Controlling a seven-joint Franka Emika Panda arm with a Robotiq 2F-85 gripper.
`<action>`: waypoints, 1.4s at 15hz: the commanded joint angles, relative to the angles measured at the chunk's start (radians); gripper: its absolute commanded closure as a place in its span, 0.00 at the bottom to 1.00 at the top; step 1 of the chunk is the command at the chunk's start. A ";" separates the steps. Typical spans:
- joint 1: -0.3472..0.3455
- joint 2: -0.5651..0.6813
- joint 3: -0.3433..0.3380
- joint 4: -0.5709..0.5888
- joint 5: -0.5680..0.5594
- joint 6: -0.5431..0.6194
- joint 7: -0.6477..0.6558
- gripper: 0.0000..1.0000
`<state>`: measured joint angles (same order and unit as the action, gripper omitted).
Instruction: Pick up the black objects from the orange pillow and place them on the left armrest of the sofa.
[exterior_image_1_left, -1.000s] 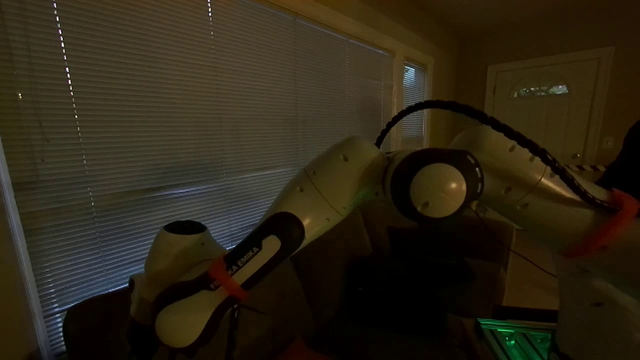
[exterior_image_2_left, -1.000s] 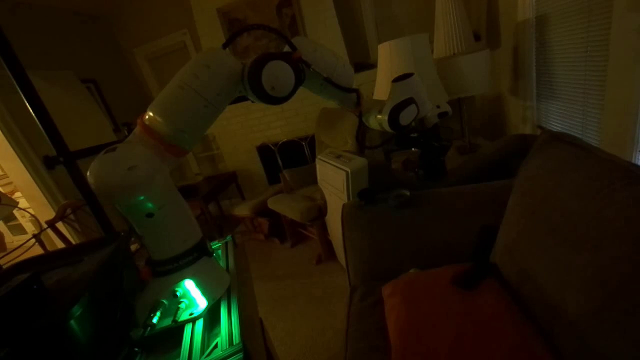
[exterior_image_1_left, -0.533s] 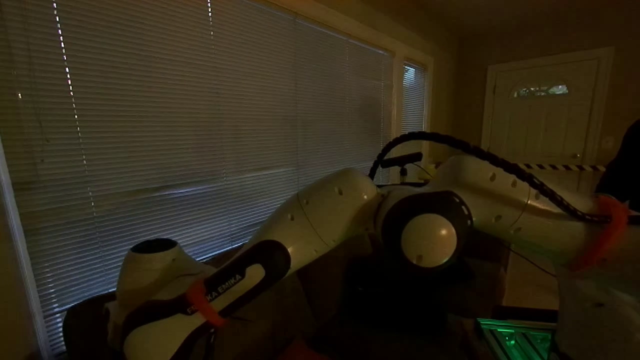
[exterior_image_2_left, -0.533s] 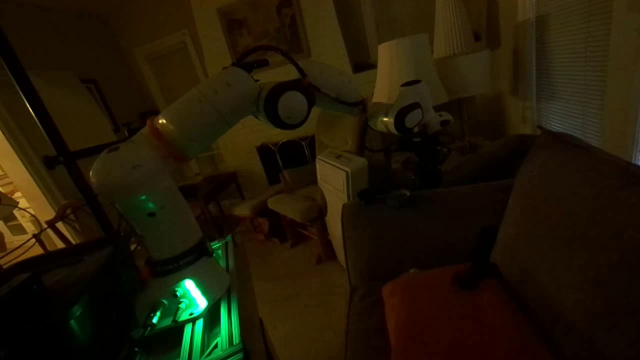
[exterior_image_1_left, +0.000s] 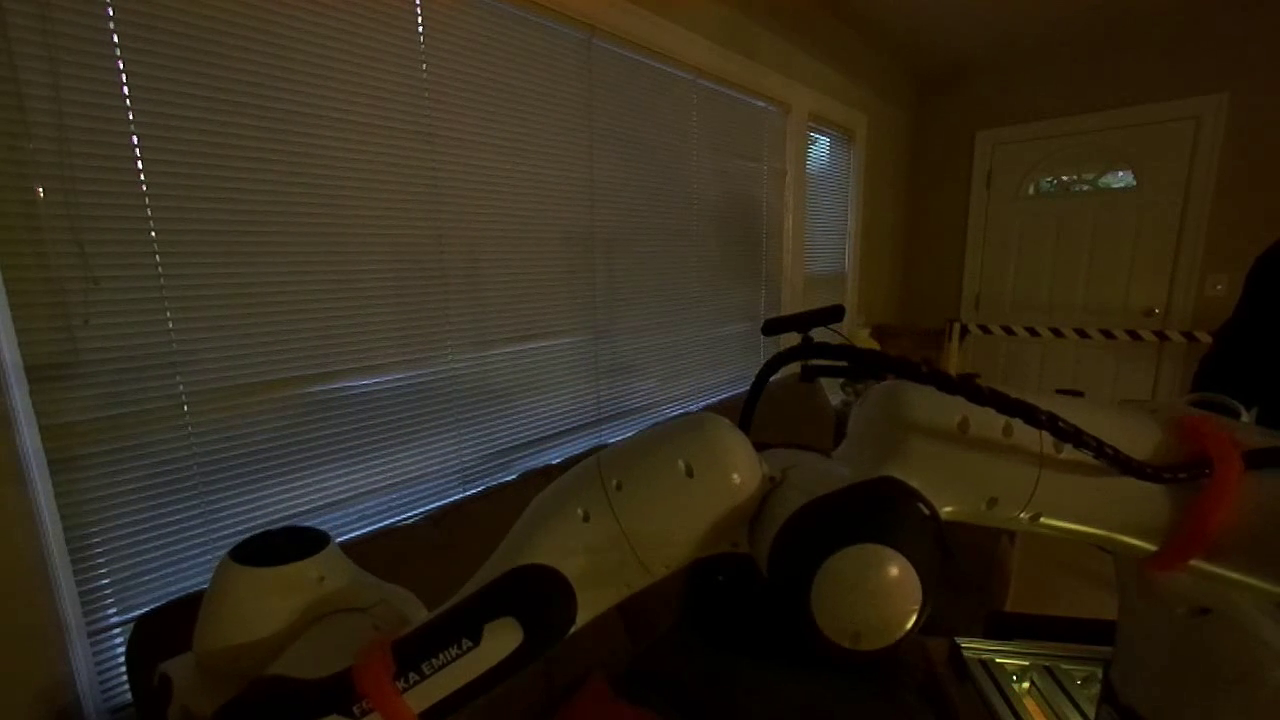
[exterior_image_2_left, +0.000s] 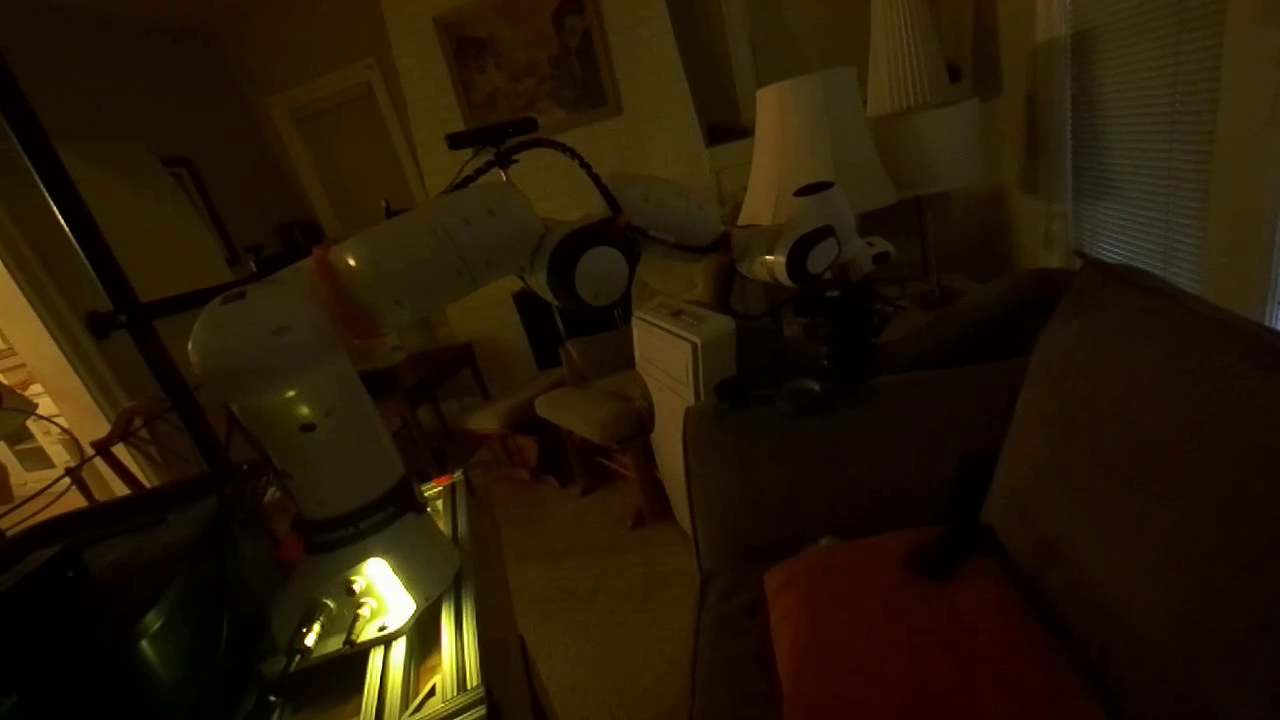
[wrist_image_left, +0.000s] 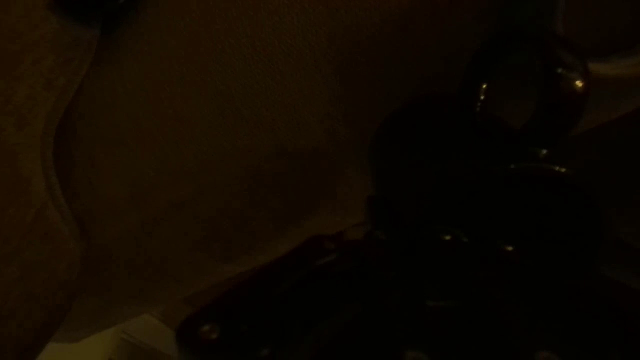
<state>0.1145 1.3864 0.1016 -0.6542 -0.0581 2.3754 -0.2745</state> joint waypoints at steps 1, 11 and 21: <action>0.016 0.077 -0.010 0.140 -0.001 -0.016 -0.022 0.98; 0.006 0.100 -0.032 0.160 0.003 -0.025 0.016 0.98; 0.004 0.105 -0.019 0.156 0.014 -0.060 0.014 0.98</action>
<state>0.1170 1.4733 0.0726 -0.5456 -0.0558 2.3553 -0.2672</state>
